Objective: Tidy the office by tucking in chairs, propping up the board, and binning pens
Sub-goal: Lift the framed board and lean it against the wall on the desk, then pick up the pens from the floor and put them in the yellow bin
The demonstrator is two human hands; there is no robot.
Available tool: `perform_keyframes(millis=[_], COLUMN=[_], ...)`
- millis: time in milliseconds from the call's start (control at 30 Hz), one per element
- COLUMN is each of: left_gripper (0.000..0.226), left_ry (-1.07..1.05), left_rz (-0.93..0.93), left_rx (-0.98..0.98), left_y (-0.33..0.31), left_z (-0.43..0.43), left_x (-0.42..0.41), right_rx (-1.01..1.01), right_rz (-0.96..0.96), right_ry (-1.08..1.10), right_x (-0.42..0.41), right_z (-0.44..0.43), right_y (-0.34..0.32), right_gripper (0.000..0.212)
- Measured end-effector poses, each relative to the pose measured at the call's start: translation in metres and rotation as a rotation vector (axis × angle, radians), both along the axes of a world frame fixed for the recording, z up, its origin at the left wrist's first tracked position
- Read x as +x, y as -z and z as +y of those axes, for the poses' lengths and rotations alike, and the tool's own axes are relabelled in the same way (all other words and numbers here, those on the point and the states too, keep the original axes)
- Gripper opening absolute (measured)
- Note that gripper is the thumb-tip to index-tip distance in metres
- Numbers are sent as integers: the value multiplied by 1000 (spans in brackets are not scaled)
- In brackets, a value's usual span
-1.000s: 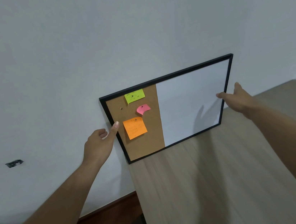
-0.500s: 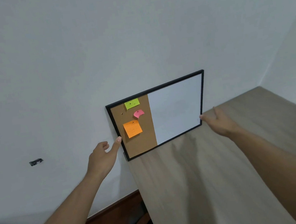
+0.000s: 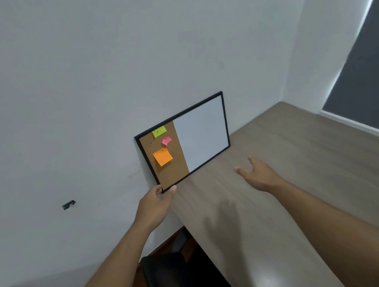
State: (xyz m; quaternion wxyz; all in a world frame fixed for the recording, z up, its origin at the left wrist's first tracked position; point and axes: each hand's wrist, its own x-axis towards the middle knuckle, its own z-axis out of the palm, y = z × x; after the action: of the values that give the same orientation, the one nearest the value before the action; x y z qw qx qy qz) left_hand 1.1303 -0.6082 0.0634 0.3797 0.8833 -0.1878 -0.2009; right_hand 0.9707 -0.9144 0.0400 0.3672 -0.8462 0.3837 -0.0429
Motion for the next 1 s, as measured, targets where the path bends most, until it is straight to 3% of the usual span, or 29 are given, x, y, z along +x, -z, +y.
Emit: perform_keyframes(millis=[567, 1000], left_gripper=[87, 79], left_ry=[669, 1190], left_rz=[-65, -178], left_rx=[50, -1], left_y=[8, 1], left_z=[15, 0], left_x=[-77, -265], right_rx=[-32, 4], right_rz=[62, 40], right_ry=[393, 863], right_x=[-179, -399], right_z=[168, 309], right_y=[10, 11], right_gripper=[95, 92])
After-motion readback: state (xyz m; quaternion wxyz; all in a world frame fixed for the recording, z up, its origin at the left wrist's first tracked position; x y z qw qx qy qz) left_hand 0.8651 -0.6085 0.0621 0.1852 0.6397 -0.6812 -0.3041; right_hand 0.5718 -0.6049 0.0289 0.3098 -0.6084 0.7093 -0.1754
